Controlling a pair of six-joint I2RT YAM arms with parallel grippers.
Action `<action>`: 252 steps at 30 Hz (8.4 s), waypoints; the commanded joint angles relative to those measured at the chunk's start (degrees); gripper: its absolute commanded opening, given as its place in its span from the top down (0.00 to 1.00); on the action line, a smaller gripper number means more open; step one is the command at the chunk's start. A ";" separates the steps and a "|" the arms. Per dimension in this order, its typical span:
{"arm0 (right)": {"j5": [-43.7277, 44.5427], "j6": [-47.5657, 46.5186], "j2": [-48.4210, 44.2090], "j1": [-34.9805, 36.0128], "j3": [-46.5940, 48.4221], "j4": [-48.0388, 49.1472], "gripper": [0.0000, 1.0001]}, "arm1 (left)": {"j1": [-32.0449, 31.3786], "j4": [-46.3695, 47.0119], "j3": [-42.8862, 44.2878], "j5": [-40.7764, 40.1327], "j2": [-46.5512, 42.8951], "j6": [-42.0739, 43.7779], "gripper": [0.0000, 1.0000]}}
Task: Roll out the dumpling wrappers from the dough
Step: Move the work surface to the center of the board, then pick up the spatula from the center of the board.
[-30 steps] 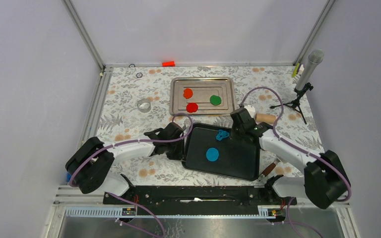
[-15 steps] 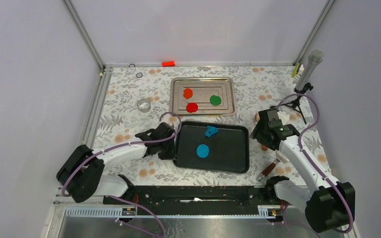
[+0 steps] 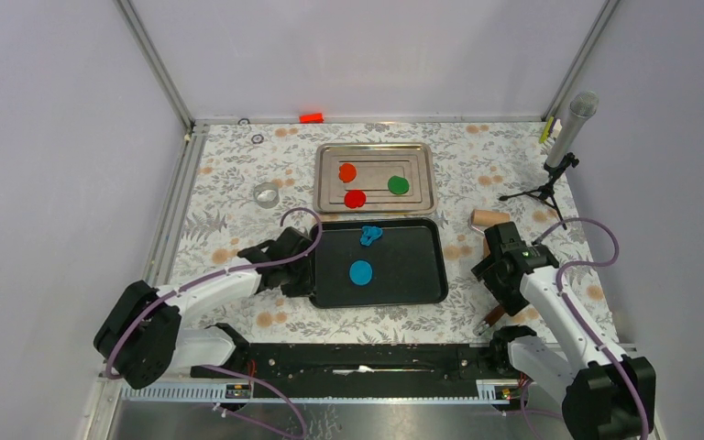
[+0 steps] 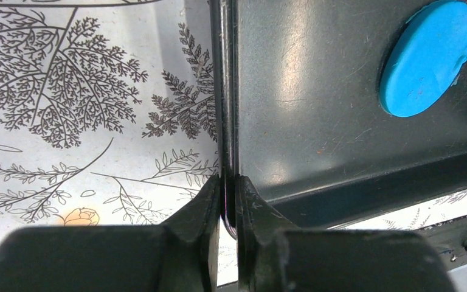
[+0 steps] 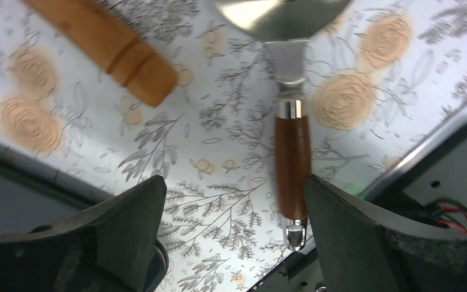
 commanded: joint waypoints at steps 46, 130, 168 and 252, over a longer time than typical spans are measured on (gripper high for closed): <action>2.52 22.61 1.63 -0.35 2.00 -13.81 0.11 | -0.19 -23.01 25.23 -1.90 -16.12 8.50 0.23; -41.44 -36.23 -6.38 11.87 5.14 39.50 1.00 | 4.76 -24.84 51.07 16.13 -0.13 16.02 0.12; -30.22 -47.59 7.19 35.20 19.74 28.21 1.00 | 1.77 -20.82 59.98 19.90 17.66 8.38 0.65; -28.48 7.80 -10.37 32.19 -1.19 76.17 0.50 | 14.80 41.97 12.58 32.91 -19.57 -15.04 1.00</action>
